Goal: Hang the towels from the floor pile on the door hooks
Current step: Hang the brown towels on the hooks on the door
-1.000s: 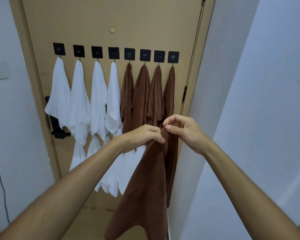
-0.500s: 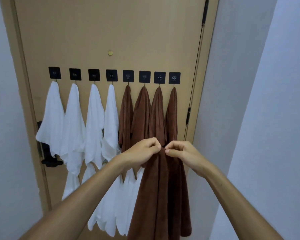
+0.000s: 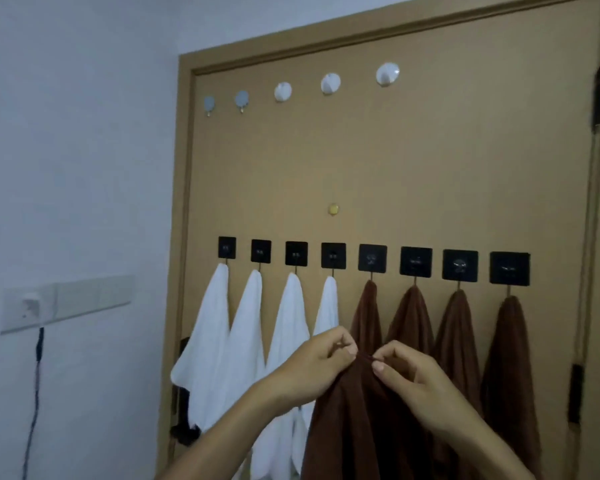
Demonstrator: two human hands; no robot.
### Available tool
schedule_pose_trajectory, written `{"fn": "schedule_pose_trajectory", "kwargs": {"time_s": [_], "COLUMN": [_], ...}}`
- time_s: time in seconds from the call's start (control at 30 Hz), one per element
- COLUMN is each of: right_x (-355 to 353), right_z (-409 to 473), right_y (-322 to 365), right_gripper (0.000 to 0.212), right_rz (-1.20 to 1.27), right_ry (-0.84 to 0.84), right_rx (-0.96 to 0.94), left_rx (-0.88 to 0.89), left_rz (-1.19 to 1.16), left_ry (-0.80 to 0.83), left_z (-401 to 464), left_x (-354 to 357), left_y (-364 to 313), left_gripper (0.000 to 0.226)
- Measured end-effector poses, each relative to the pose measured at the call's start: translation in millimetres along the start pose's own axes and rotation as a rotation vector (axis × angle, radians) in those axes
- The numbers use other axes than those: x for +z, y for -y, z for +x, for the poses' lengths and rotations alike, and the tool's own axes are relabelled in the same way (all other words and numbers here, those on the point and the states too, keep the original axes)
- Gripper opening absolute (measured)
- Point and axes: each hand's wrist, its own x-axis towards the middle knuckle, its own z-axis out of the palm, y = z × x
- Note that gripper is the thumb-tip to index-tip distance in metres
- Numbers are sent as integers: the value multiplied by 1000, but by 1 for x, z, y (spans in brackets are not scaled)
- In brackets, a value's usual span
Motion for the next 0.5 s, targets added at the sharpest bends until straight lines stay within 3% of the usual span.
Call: {"fn": "schedule_pose_trajectory", "kwargs": {"time_s": [0.33, 0.5], "right_x": [110, 146], "right_z": [189, 273], "right_y": [30, 55], "right_gripper": [15, 23], "right_rz": [26, 53], "right_ry": [140, 108], "right_rx": [-104, -115], "left_rx": [-50, 33], "left_rz": [179, 254], "left_ry": [-256, -289], "left_z": [34, 61], "left_x": [-186, -271], "left_y": [68, 80], "left_gripper": [12, 26]}}
